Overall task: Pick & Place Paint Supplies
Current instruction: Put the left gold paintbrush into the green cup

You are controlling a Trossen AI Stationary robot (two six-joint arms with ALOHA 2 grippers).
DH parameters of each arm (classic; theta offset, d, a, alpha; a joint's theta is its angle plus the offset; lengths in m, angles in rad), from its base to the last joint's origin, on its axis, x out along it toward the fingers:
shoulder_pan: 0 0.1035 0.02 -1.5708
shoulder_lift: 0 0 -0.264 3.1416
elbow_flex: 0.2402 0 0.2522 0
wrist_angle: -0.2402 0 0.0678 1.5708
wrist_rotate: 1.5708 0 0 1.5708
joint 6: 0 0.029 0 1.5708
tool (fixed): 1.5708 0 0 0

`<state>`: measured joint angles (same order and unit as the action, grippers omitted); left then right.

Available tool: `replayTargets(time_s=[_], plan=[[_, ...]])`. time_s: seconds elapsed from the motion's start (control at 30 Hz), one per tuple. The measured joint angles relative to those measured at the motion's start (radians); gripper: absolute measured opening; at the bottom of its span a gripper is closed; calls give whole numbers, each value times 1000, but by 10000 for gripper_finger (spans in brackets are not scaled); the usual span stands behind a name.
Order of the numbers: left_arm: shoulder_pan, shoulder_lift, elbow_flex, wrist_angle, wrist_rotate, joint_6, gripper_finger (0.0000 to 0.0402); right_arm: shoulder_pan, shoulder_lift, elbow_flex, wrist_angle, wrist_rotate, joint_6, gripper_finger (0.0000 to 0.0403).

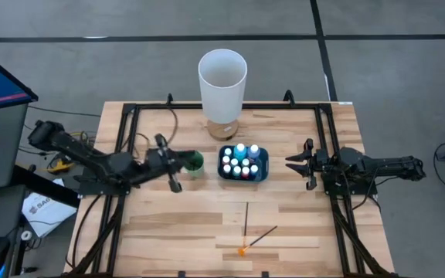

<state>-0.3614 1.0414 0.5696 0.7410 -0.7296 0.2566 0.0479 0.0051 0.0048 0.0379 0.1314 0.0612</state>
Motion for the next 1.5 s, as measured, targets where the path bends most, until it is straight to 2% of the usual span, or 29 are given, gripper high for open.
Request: replayTargets(time_s=[0.2, 0.37, 0.57, 0.73, 0.9, 1.2, 1.5], plan=[[69, -17, -214, 354, 70, 1, 0, 0, 0, 0, 0, 0, 0, 98], [122, 22, -285, 516, 132, 1, 0, 0, 0, 0, 0, 0, 0, 98], [183, 70, -287, 556, 207, -18, 0, 0, 0, 0, 0, 0, 0, 98], [208, 144, -286, 572, 214, -35, 0, 0, 0, 0, 0, 0, 0, 98], [227, 238, -286, 663, 240, -37, 0, 0, 0, 0, 0, 0, 0, 98], [254, 372, -286, 715, 241, -64, 0, 0, 0, 0, 0, 0, 0, 98], [257, 425, -286, 715, 240, -101, 12, 0, 0, 0, 0, 0, 0, 98]])
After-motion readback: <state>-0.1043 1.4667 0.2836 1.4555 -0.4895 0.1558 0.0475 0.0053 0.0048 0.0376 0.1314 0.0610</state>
